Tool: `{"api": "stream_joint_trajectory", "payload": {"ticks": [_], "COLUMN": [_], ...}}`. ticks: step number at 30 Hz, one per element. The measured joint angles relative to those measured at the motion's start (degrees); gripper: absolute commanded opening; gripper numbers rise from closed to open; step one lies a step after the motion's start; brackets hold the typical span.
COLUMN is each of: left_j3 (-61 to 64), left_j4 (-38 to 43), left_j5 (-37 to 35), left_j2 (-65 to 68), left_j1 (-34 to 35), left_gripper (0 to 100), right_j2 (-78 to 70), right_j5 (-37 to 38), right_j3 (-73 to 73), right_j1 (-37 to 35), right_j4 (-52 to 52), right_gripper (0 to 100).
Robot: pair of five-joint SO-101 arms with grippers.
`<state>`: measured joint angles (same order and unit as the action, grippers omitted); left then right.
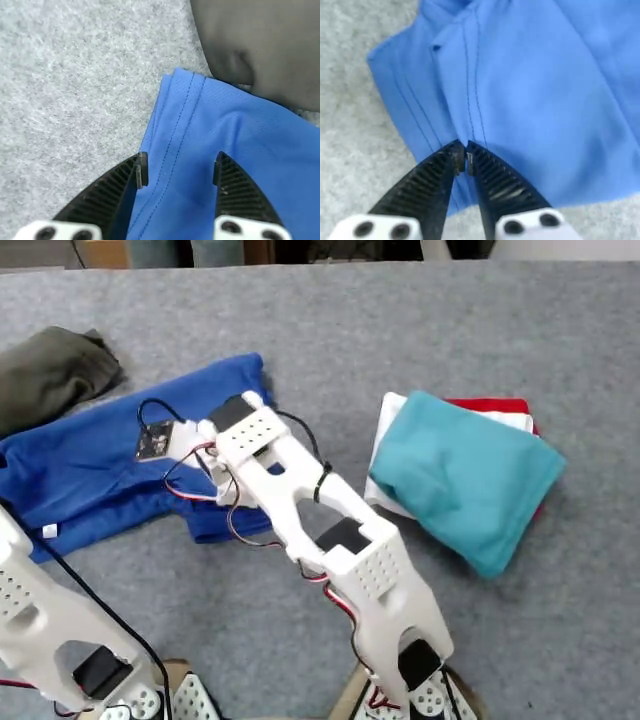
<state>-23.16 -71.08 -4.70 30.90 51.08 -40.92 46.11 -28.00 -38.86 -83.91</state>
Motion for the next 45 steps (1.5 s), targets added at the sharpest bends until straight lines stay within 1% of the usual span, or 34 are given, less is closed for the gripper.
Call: {"api": "stream_joint_trajectory", "payload": {"ticks": [5, 10, 17, 22, 25, 28, 32, 37, 43, 45], "left_j3": [0.0, 0.0, 0.0, 0.0, 0.0, 0.0, 0.3, 0.3, 0.3, 0.3], "left_j4": [0.0, 0.0, 0.0, 0.0, 0.0, 0.3, 1.6, 2.0, 2.0, 2.0], "left_j5": [0.0, 0.0, 0.0, 0.0, 0.0, 0.0, 0.0, 0.0, 0.0, 0.0], "left_j2": [0.0, 0.0, 0.0, 0.0, 0.0, 0.0, 0.0, 0.0, 0.0, 0.0], "left_j1": [0.0, 0.0, 0.0, 0.0, 0.0, 0.8, 1.3, 3.1, 3.8, 3.8], "left_gripper": [23, 23, 23, 23, 23, 23, 23, 23, 23, 23], "right_j2": [0.0, 0.0, 0.0, 0.0, 0.0, 0.0, 0.0, 0.7, 1.8, 1.9], "right_j5": [0.3, 0.3, 0.3, 0.3, 0.3, 0.3, 0.3, 0.3, 0.3, 0.3], "right_j3": [-4.3, -5.1, -5.1, -5.1, -5.1, -5.1, -1.1, 8.4, 14.4, 15.0], "right_j1": [0.4, 0.4, -1.1, -3.9, -5.4, -5.4, -5.4, -5.6, -5.9, -6.0], "right_j4": [-5.8, -12.3, -14.0, -12.7, -12.7, -12.4, -6.4, 3.5, 8.8, 9.5], "right_gripper": [1.4, 1.4, 2.4, 15.7, 16.7, 17.0, 17.5, 21.1, 20.8, 18.8]}}
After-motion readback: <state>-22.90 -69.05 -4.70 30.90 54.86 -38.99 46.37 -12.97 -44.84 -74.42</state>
